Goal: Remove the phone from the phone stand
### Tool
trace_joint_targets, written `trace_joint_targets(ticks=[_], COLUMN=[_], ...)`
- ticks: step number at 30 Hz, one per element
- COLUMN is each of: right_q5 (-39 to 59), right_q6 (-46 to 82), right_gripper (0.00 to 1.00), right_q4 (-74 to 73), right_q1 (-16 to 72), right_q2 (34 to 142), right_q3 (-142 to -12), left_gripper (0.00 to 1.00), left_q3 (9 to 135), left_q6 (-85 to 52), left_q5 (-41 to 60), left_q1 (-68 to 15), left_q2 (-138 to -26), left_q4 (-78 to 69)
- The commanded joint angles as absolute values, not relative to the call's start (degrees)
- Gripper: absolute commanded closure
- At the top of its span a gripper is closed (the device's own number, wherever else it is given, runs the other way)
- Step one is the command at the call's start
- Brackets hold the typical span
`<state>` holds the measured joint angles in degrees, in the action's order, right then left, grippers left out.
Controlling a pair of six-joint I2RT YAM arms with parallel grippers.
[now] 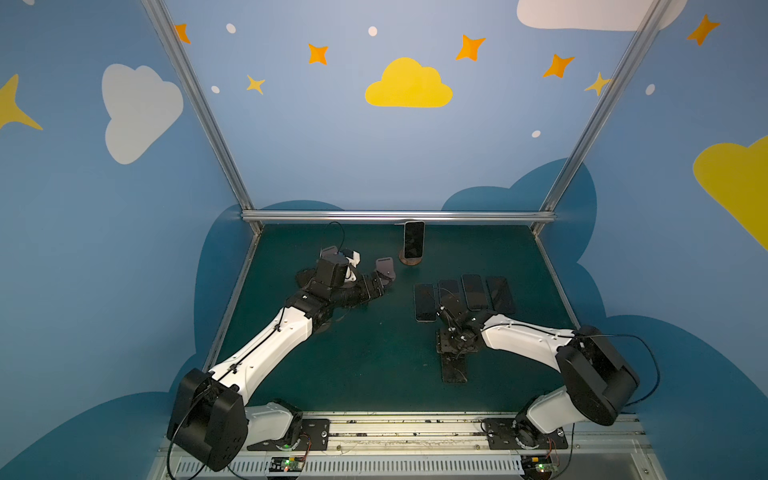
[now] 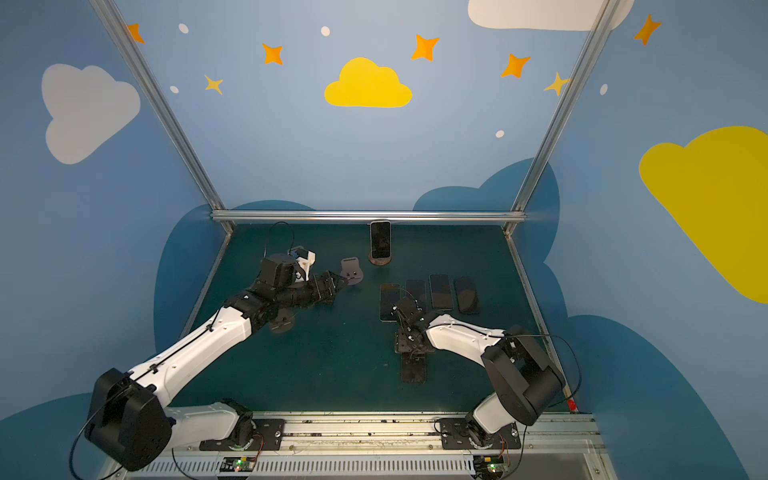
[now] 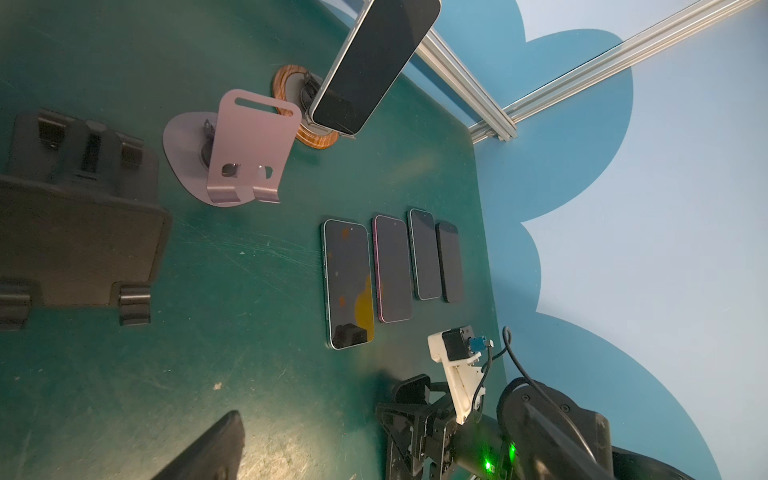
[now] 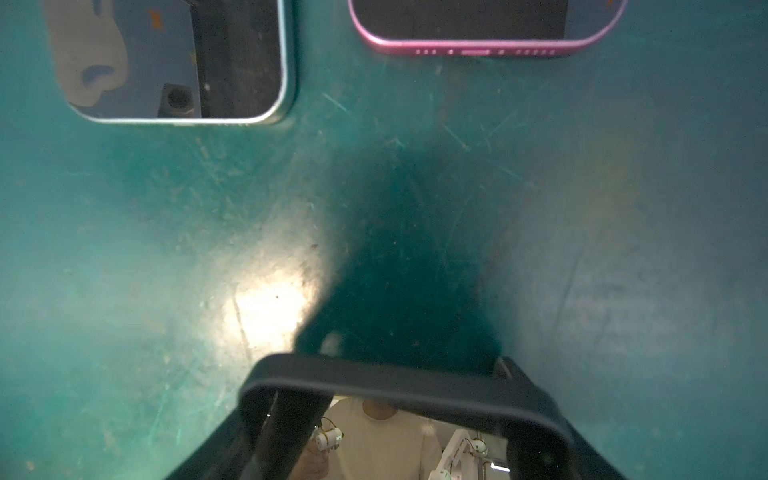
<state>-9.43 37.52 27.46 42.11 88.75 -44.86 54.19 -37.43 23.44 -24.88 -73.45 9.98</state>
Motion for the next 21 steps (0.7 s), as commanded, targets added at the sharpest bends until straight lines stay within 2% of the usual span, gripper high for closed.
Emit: trace_joint_targets(ticks=[1, 14, 21], right_q5=[-10.0, -10.9, -13.0], right_q6=[36.8, 36.4, 36.3], right_gripper=[0.34, 0.31, 0.28], right_q4=[21.1, 21.2, 23.0], right_q1=[41.2, 40.9, 40.8], right_q2=[93.9, 95.8, 100.8], right_q3=[-42.2, -43.7, -47.8], left_gripper=[0.0, 0.0, 0.0], left_q3=[55.9, 55.6, 55.1], left_q6=[-35.8, -36.3, -37.1], left_q5=[22.6, 22.9, 23.3], left_q1=[-25.0, -25.1, -25.1], left_q2=[-73.9, -71.7, -69.7], left_q4=[10.7, 10.4, 9.3])
